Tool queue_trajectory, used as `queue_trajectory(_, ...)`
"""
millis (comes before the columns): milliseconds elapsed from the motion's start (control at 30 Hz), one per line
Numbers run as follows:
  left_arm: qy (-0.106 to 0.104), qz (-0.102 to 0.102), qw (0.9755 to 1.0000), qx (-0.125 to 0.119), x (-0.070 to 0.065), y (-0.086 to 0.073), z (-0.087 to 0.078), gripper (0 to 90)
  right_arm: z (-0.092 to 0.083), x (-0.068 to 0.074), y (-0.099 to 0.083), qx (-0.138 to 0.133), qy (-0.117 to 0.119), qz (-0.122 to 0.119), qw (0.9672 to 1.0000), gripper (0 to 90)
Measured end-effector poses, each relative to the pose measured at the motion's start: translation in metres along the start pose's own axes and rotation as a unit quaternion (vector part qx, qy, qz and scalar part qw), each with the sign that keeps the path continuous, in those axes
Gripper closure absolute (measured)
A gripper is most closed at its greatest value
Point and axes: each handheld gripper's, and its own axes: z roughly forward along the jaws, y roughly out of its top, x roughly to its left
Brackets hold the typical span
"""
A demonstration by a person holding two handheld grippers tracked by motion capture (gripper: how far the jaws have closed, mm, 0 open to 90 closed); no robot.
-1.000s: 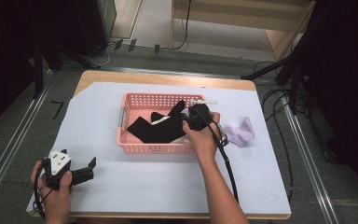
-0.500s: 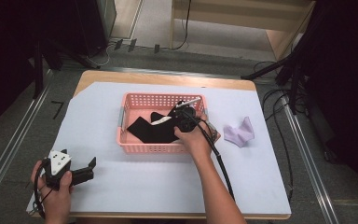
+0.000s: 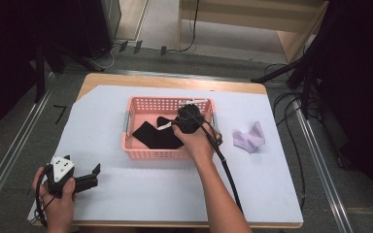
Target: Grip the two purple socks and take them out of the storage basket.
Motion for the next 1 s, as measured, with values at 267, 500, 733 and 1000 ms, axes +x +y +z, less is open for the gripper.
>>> queue_trajectory(267, 0.001, 0.002, 1.0000, 0.003, 0.000, 0.000, 0.000, 0.3, 0.027, 0.012, -0.002, 0.123, 0.011, -0.007, 0.9923, 58.8)
queue_trajectory(500, 0.000, 0.003, 1.0000, 0.004, 0.000, 0.000, 0.000, 0.3, 0.022, 0.013, -0.003, 0.117, 0.025, -0.020, 0.9926, 90.0)
queue_trajectory(733, -0.001, 0.005, 1.0000, 0.005, 0.000, 0.000, 0.000, 0.3, 0.008, 0.026, 0.007, 0.036, 0.049, -0.022, 0.9979, 87.2)
queue_trajectory(1000, -0.001, 0.004, 1.0000, 0.005, 0.000, 0.000, 0.001, 0.3, 0.030, 0.004, 0.005, 0.129, -0.023, 0.045, 0.9903, 45.8)
